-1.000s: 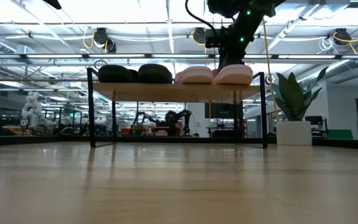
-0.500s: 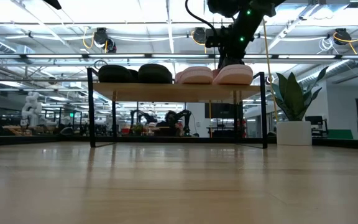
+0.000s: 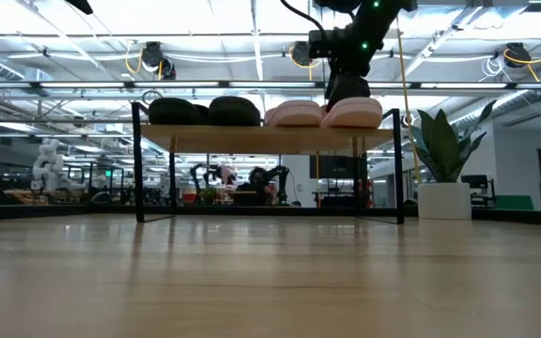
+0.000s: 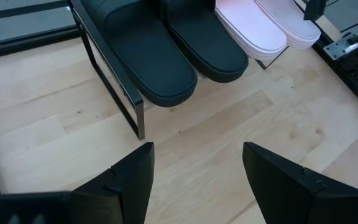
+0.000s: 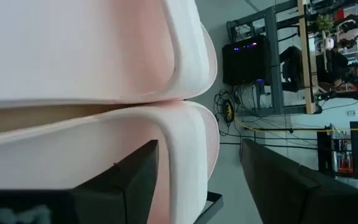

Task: Pick and place slides into the shelf
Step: Put the pink slipper on the shelf, then return to Home Position

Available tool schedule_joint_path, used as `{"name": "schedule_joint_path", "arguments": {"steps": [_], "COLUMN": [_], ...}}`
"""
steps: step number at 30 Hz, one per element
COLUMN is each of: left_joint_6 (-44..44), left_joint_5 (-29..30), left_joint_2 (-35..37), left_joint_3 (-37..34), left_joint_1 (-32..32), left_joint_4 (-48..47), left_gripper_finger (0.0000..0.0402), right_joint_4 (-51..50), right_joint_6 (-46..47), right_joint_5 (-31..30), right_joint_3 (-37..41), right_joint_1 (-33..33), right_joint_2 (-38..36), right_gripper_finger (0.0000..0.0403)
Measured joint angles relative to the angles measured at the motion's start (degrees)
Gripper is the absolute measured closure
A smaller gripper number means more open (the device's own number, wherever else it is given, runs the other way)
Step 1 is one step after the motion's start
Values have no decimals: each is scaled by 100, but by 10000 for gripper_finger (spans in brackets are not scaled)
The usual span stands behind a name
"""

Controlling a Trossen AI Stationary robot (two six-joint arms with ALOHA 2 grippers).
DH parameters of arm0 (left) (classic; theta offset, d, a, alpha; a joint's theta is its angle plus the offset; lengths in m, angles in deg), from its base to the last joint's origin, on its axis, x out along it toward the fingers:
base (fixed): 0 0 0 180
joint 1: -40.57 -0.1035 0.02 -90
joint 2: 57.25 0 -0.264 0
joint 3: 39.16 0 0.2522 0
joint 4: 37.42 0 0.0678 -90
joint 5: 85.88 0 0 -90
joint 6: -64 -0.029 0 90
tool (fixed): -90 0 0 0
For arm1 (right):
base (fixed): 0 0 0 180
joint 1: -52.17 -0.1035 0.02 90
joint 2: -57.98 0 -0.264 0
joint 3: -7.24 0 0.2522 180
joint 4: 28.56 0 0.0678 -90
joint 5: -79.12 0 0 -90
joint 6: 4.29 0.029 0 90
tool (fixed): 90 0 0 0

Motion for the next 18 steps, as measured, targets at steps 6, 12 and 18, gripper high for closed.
{"name": "schedule_joint_path", "arguments": {"steps": [6, 12, 18], "left_joint_6": [-22, -276, -858], "left_joint_5": [2, 0, -860], "left_joint_2": [0, 0, 0], "left_joint_3": [0, 0, 0], "left_joint_1": [1, 0, 26], "left_joint_4": [-2, -9, -9], "left_gripper_finger": [163, 163, 163], "right_joint_4": [-367, -361, -605], "right_joint_6": [2, 2, 676], "right_joint_5": [-159, -648, -1682], "right_joint_3": [-15, -15, -15], "right_joint_1": [-232, -691, -1550], "right_joint_2": [-25, -406, -1243], "right_gripper_finger": [183, 183, 183]}}
